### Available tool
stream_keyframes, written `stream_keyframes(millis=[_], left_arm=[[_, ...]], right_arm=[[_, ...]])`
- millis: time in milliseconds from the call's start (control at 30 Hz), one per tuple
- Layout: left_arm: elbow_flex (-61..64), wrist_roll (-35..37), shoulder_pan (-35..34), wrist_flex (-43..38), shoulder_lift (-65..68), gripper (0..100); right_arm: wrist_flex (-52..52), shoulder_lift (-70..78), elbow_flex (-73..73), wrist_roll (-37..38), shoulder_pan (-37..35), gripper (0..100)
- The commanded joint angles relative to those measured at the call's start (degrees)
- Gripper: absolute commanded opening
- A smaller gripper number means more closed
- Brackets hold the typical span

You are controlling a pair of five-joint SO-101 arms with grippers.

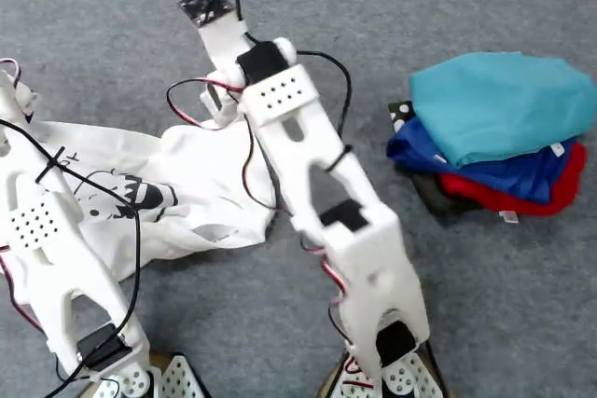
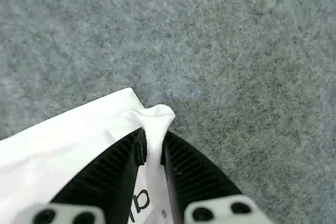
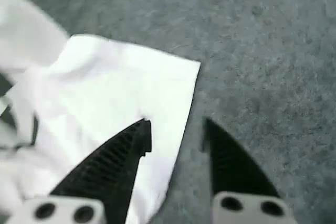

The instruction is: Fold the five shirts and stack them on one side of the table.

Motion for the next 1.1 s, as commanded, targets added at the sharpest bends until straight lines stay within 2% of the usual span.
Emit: stream_keyframes(millis=[0,267,667,767,933,1067], left_arm=[[-2.02,-0.26,-0.09,-0.44,-3.91,2],[-2.02,-0.26,-0.09,-0.44,-3.91,2],[-2.02,-0.26,-0.09,-0.44,-3.82,2],[-2.02,-0.26,-0.09,-0.44,-3.82,2],[-2.55,-0.26,-0.09,-0.79,-2.33,2],[-2.55,-0.26,-0.09,-0.79,-2.33,2]], right_arm=[[-0.44,10.59,-14.37,-3.96,0.48,30.7],[0.35,31.60,-35.56,-9.14,0.84,30.7],[-4.31,36.35,-36.88,-8.88,2.51,30.6],[-4.31,36.35,-36.88,-8.79,2.51,23.1],[-5.27,36.35,-36.88,-8.18,2.68,0.3],[-5.45,36.44,-36.88,-7.56,2.77,0.7]])
